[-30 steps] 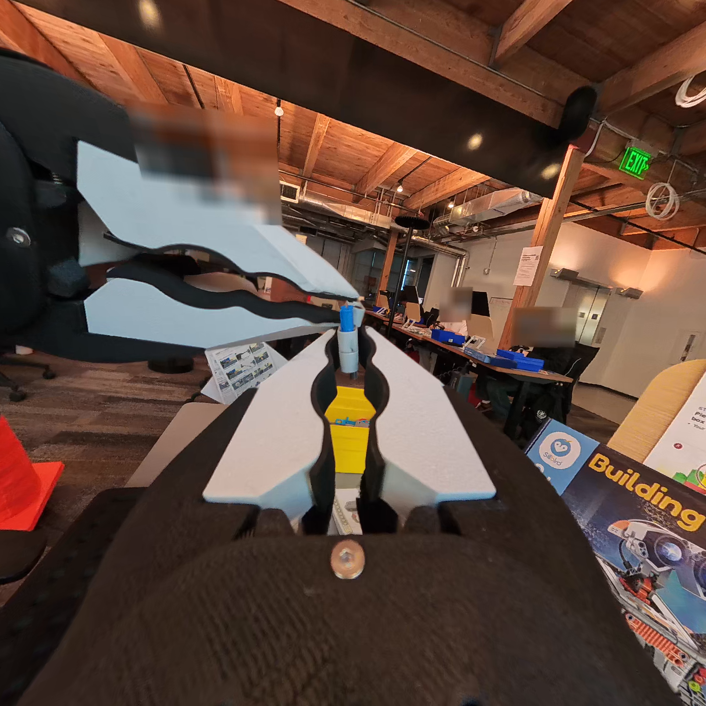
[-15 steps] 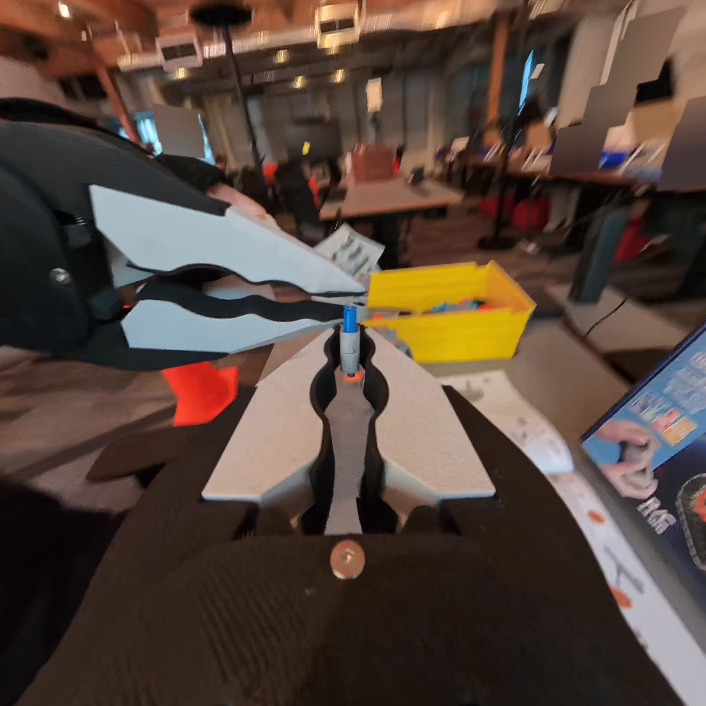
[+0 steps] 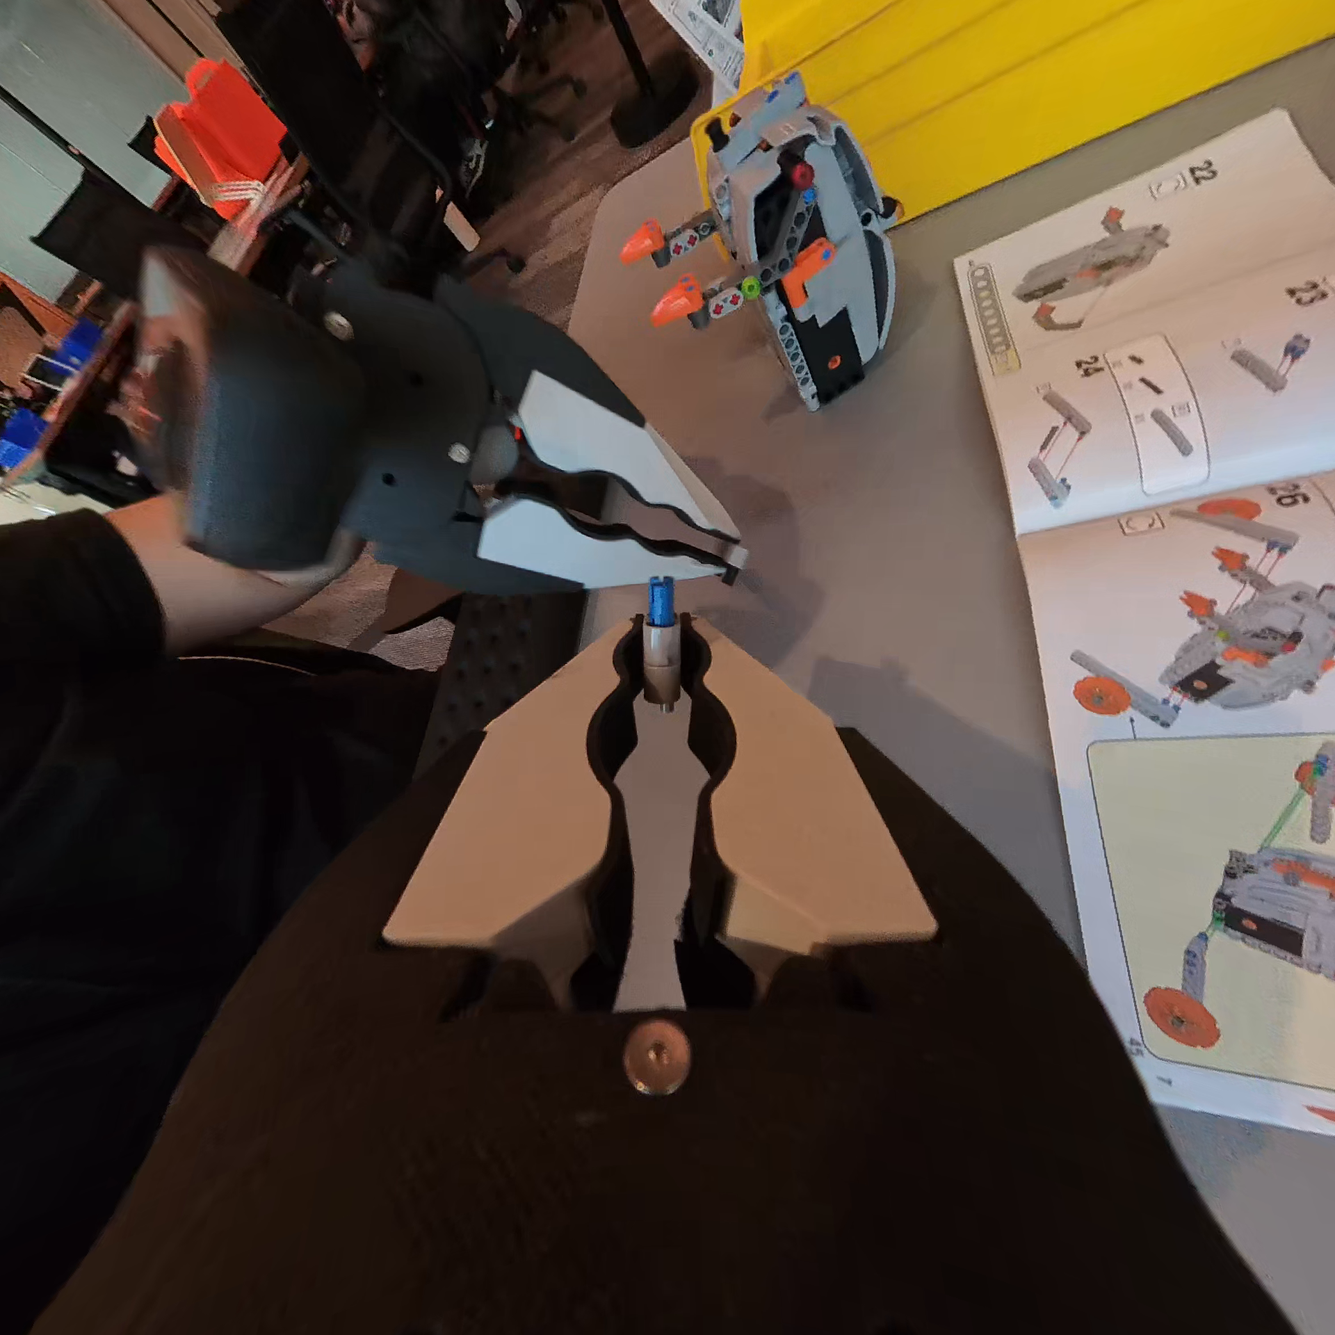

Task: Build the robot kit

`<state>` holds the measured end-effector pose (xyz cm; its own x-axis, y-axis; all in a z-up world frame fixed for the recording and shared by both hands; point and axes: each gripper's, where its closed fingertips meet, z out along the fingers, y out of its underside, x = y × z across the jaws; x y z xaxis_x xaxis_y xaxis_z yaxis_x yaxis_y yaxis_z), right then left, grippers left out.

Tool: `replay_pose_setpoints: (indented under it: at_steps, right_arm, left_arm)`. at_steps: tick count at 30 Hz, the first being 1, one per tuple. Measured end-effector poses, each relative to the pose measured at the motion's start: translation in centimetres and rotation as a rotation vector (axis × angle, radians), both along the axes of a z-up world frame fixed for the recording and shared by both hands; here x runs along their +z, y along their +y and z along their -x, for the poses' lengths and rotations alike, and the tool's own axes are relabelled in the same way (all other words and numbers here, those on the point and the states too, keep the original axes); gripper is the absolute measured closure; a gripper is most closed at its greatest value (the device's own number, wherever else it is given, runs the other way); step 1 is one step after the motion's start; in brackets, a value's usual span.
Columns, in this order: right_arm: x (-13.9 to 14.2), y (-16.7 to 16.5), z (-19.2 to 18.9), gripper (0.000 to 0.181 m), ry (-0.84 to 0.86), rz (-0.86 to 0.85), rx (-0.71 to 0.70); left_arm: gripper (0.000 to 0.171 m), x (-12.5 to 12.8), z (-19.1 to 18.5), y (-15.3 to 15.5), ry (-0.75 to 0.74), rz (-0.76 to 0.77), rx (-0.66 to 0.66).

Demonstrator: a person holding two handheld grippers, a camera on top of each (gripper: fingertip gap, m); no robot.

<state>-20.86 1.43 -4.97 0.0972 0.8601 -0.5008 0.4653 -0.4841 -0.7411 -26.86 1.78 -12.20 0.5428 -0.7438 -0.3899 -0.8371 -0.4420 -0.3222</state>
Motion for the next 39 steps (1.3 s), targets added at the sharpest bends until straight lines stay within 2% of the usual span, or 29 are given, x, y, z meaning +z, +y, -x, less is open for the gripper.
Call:
replay_pose_setpoints:
  at_steps: [4,8,9,11,13,17,20,23,34,36,39]
  right_arm:
    - [0.2,0.2,-0.7,0.175,0.048,0.07,0.005]
    - [1.1,0.1,-0.7,0.176,0.122,0.103,0.021]
    - [1.1,0.2,-0.8,0.176,0.131,0.103,0.022]
    - [1.1,0.3,-0.8,0.176,0.143,0.081,0.025]
    - [1.6,0.1,-0.5,0.176,0.187,0.049,0.048]
    - [2.9,-1.4,0.5,0.176,0.267,-0.047,0.135]
    - [3.4,-2.5,1.4,0.176,0.304,-0.098,0.177]
    - [3.8,-3.1,1.9,0.175,0.327,-0.095,0.203]
    - [4.4,-4.1,2.3,0.175,0.393,-0.05,0.255]
    - [5.3,-4.0,2.6,0.175,0.444,-0.034,0.234]
    - [7.9,-4.1,3.1,0.171,0.587,-0.027,0.212]
  left_arm:
    - [0.166,-2.8,0.1,0.1,0.06,0.016,-0.005]
    - [0.165,-4.2,-0.4,-0.1,-0.016,0.05,0.007]
    - [0.159,-4.0,-0.5,0.1,-0.045,0.031,0.008]
    - [0.154,-2.8,-0.7,0.3,-0.143,-0.021,0.023]
    - [0.145,-0.2,-1.7,0.1,-0.305,-0.088,0.019]
    - [0.146,6.7,-4.9,-1.9,-0.778,-0.159,-0.067]
    - [0.156,9.8,-5.8,-3.4,-1.004,-0.123,-0.139]
    - [0.164,10.4,-5.2,-3.4,-1.056,-0.12,-0.15]
    - [0.165,11.0,-5.0,-4.4,-1.105,-0.133,-0.258]
    - [0.166,11.8,-4.8,-4.3,-1.16,-0.137,-0.243]
    - [0.166,14.0,-4.0,-4.3,-1.321,-0.142,-0.214]
